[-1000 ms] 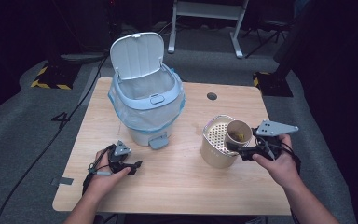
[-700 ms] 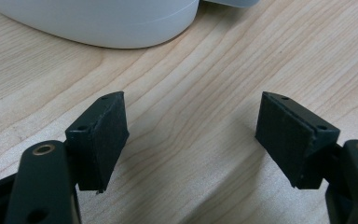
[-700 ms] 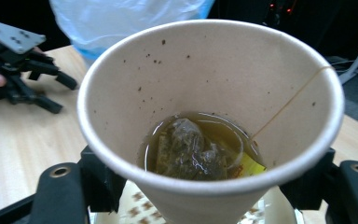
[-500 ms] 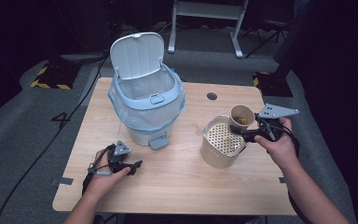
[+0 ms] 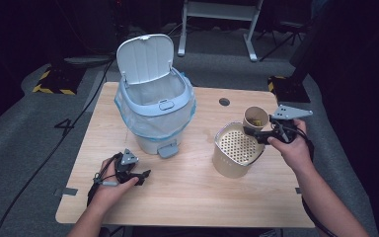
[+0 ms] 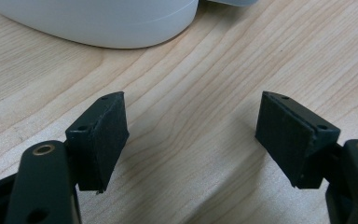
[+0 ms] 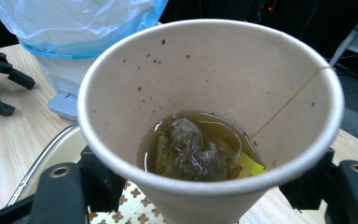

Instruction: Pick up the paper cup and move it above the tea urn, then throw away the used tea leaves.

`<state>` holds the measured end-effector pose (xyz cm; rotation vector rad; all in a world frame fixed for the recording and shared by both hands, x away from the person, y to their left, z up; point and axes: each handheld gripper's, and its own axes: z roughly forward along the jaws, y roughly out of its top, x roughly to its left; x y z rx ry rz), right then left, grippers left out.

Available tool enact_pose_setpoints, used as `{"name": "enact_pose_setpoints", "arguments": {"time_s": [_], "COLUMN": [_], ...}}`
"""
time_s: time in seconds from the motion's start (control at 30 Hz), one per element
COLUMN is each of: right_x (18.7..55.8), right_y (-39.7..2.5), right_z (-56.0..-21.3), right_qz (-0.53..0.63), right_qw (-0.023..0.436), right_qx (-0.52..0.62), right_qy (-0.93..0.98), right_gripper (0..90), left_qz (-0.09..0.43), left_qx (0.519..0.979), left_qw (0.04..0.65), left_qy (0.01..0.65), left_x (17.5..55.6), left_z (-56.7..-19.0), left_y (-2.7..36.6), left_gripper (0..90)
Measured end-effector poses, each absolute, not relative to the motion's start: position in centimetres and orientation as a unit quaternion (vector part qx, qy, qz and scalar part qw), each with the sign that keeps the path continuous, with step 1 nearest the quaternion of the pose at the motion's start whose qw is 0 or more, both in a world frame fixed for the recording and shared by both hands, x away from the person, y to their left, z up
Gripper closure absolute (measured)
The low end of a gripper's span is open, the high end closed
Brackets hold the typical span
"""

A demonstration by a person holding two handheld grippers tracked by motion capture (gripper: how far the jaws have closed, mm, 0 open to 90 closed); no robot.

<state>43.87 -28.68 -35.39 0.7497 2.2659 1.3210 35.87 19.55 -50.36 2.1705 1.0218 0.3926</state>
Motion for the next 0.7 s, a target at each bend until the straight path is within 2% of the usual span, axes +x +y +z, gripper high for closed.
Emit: {"name": "enact_pose_setpoints", "arguments": {"time_s": [0.33,0.53,0.7], "right_x": [43.92,43.80,43.05], "right_y": [-28.91,-28.77,-27.92], "right_z": [-35.13,-34.63,-34.49], "right_qz": [0.471,0.433,0.356], "right_qw": [0.215,0.283,0.378], "right_qx": [0.268,0.218,0.131], "right_qy": [0.812,0.828,0.845], "right_gripper": [29.5,30.1,31.3], "left_qz": [0.152,0.151,0.149], "left_qx": [0.837,0.837,0.836], "left_qw": [0.347,0.347,0.348], "left_qy": [0.394,0.394,0.397], "left_x": [35.87,35.86,35.78], "left_z": [-50.35,-50.36,-50.38], "left_y": [19.54,19.54,19.52], "left_gripper": [25.2,25.2,25.2]}}
